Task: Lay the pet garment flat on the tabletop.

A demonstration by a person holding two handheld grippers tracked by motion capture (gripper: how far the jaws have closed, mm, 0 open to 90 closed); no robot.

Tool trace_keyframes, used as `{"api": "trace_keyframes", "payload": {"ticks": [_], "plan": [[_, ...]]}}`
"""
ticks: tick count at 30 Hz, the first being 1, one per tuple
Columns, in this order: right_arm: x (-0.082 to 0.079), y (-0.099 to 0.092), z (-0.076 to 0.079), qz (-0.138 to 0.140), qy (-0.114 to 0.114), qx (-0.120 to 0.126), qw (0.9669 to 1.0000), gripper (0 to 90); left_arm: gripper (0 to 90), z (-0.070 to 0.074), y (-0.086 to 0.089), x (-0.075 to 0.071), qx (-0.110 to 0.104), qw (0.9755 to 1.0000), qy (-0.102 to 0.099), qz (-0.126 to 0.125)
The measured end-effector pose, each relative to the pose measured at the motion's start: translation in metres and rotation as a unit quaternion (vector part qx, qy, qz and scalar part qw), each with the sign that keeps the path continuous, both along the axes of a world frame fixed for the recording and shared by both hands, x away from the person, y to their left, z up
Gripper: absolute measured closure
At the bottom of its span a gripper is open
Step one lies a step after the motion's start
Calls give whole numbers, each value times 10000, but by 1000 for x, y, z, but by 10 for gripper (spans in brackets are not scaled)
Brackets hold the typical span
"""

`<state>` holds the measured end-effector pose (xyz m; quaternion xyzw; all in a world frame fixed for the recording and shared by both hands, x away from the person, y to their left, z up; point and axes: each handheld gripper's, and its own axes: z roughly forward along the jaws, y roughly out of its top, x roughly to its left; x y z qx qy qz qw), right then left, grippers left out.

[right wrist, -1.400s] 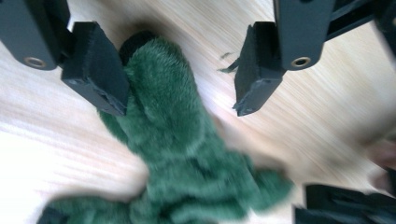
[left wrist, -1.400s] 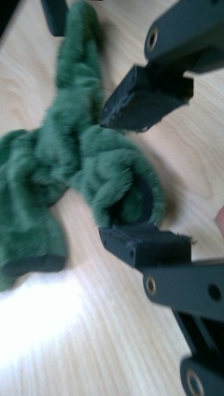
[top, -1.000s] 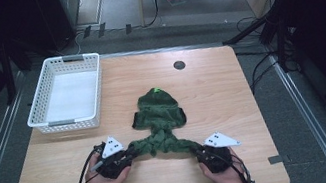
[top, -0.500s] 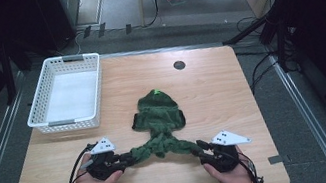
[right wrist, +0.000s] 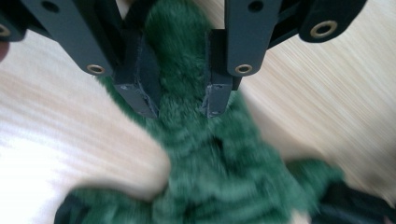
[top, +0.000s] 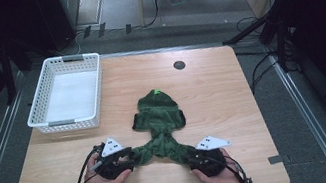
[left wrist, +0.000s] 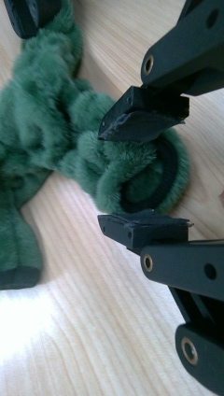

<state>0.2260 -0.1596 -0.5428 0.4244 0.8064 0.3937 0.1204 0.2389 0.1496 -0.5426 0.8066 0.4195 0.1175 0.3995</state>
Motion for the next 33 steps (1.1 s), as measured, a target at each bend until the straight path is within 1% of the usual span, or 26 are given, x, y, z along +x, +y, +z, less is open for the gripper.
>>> {"api": "trace_keyframes", "payload": {"ticks": [1, 2, 3, 4, 6, 8, 9, 10, 11, 12, 14, 15, 16, 17, 18, 19, 20, 21, 22, 24, 25, 26, 27, 28, 29, 33], "plan": [[-1, -1, -2, -1, -14, -23, 10000, 664, 569, 0, 0, -1, 191, 9998, -94, 25], [-1, -1, -2, -1, -14, -23, 10000, 664, 596, 0, 0, -1, 191, 9998, -94, 25], [0, -4, -2, -27, -15, -37, 10000, 675, 648, -4, -1, -3, 738, 9967, -283, 172], [0, -6, -2, -85, -60, -116, 9999, 686, 636, -4, -1, -3, 738, 9967, -283, 172], [0, -7, -2, -131, -104, -182, 9997, 694, 642, -6, 4, -4, 566, 9978, -275, 216], [1, -11, -2, -154, -156, -232, 9995, 692, 648, -4, 5, -4, 601, 9976, -216, 270], [2, -13, -2, -146, -146, -191, 9996, 681, 644, -4, 6, -4, 561, 9978, -202, 294], [2, -14, -2, -158, -87, -101, 9998, 654, 642, -3, 7, -4, 407, 9986, -183, 299], [1, -15, 1, -93, -128, 14, 9999, 599, 622, -2, 9, -4, 200, 9992, -178, 292], [1, -15, 1, -93, -128, 14, 9999, 599, 622, 0, 11, -4, -12, 9993, -193, 325], [-2, -15, 6, -109, -269, 78, 9995, 582, 625, 5, 15, -4, -182, 9984, -268, 469], [-4, -18, 10, -205, -393, 180, 9989, 584, 626, 9, 20, -4, -350, 9969, -312, 628], [-4, -18, 10, -205, -393, 180, 9989, 584, 625, 9, 20, -4, -350, 9969, -312, 628], [-4, -22, 12, -371, -454, 234, 9980, 593, 618, 12, 20, -6, -563, 9958, -352, 637], [-3, -24, 12, -409, -455, 260, 9978, 601, 605, 12, 20, -6, -563, 9958, -352, 637], [-3, -24, 12, -455, -424, 286, 9977, 617, 592, 15, 13, -9, -757, 9956, -346, 439], [-3, -24, 12, -455, -424, 286, 9977, 617, 581, 15, 13, -9, -757, 9956, -346, 439], [-2, -23, 10, -441, -370, 307, 9979, 686, 571, 15, 0, -12, -730, 9967, -331, 159], [-2, -23, 10, -441, -370, 307, 9979, 686, 568, 15, 0, -12, -730, 9967, -331, 159], [-2, -18, 8, -319, -262, 249, 9988, 739, 572, 12, -13, -14, -547, 9979, -332, -19], [-2, -18, 8, -319, -262, 249, 9988, 739, 572, 9, -17, -14, -441, 9985, -317, -41], [-2, -14, 5, -220, -183, 152, 9995, 751, 592, 5, -19, -13, -301, 9991, -283, 2], [-2, -14, 5, -220, -183, 152, 9995, 751, 592, 2, -20, -12, -208, 9995, -223, 23], [-1, -12, 1, -176, -93, 56, 9998, 760, 626, -3, -18, -10, -53, 9999, -132, 39], [-1, -12, 1, -176, -93, 56, 9998, 760, 640, -3, -18, -10, -53, 9999, -132, 39], [5, -18, -3, -189, -23, 52, 9998, 769, 651, -6, -16, -10, 141, 9997, -168, 104]]}}
